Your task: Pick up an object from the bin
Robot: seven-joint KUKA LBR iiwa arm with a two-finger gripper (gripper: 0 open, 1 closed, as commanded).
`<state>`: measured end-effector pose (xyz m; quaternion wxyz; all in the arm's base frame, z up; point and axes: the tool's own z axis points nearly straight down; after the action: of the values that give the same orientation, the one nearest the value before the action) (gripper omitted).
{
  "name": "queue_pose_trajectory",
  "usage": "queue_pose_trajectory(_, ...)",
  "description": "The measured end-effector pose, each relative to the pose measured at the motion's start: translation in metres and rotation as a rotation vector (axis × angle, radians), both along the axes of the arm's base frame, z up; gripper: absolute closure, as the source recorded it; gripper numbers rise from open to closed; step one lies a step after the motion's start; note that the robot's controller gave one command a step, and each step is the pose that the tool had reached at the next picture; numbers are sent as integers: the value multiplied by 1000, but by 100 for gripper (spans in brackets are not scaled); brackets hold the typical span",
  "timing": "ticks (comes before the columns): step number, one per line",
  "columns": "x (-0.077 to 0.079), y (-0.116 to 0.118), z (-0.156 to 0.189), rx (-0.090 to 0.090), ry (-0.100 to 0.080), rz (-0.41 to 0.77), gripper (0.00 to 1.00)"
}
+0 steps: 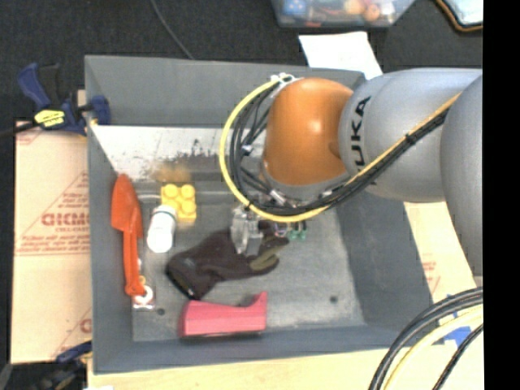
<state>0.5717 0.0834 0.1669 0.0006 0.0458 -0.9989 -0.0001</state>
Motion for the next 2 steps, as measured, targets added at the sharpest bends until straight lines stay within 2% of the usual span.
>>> queue_pose_trajectory(1,34,2,-10,2,-17,144,100)
queue_pose_trajectory(2,18,3,-4,3,-8,59,100)
